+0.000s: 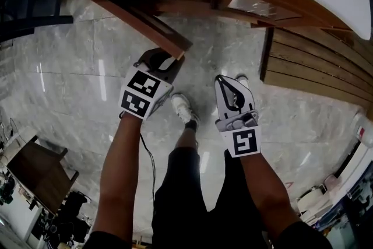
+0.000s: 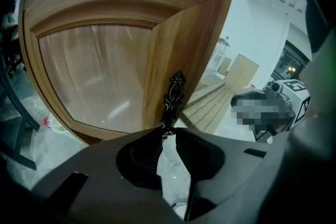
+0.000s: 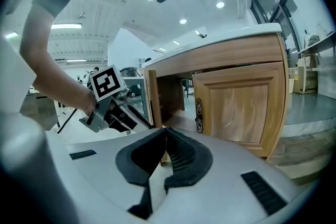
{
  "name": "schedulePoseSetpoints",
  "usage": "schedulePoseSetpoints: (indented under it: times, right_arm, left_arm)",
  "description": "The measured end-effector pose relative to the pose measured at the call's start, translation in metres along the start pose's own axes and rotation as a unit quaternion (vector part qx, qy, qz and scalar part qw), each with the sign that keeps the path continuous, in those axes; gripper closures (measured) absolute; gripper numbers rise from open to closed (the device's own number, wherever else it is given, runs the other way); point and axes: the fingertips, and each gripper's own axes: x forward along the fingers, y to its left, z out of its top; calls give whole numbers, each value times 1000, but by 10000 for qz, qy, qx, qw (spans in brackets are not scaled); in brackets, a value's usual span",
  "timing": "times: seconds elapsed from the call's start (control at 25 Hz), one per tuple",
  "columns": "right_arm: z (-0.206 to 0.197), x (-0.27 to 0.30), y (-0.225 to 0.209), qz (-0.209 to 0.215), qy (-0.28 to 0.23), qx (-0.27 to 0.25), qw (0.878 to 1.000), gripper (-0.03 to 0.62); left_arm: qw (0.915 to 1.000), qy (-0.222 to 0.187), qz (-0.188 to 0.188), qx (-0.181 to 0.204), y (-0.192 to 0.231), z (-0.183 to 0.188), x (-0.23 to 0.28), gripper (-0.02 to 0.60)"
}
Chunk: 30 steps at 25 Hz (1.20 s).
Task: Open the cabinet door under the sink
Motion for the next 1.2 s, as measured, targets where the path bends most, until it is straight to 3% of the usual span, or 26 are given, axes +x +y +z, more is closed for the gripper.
schedulePoseSetpoints:
  times: [0.4,1.2]
  right_arm:
    - [-3,9,38,-153,5,-48,9999,572]
    - [-5,22,91,212,25,-78,9997,572]
  left_arm:
    - [9965,37,-529,640,3,-46,-40,485]
    - [9767,715,-854,1833,32,-102,-91,485]
